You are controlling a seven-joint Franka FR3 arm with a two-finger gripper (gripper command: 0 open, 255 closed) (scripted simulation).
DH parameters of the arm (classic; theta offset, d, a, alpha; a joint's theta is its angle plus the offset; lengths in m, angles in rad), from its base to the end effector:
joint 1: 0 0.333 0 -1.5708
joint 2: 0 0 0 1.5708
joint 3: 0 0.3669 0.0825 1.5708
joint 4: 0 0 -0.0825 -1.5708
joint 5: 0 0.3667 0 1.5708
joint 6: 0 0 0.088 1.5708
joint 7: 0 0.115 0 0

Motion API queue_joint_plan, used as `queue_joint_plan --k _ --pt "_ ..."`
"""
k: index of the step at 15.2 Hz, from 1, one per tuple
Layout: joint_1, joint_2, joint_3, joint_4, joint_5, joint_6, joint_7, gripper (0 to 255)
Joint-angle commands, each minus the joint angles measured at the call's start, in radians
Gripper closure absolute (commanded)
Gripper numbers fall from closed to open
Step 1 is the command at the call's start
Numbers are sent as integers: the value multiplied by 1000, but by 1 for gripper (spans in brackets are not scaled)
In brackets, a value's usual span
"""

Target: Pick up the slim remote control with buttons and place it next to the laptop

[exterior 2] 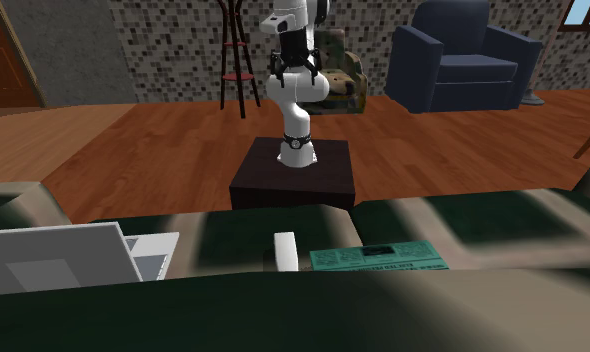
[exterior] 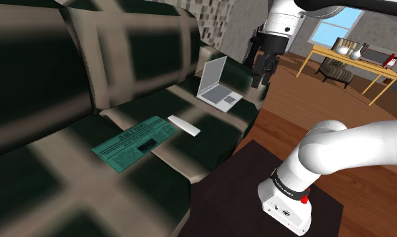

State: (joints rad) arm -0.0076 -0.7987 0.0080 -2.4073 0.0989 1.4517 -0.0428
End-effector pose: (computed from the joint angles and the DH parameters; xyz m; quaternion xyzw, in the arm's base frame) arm 0.2332 0.0133 0.5898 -0.9956 -0.0221 0.0772 0.0483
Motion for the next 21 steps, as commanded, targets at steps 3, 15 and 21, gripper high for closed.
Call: queue_joint_plan --k 3,15,21 --pt "2 35 3 -35 -4 77 -12 0" --pt "8 371 23 -121 -28 541 -69 0" --pt "8 598 32 -79 -47 748 -86 0"
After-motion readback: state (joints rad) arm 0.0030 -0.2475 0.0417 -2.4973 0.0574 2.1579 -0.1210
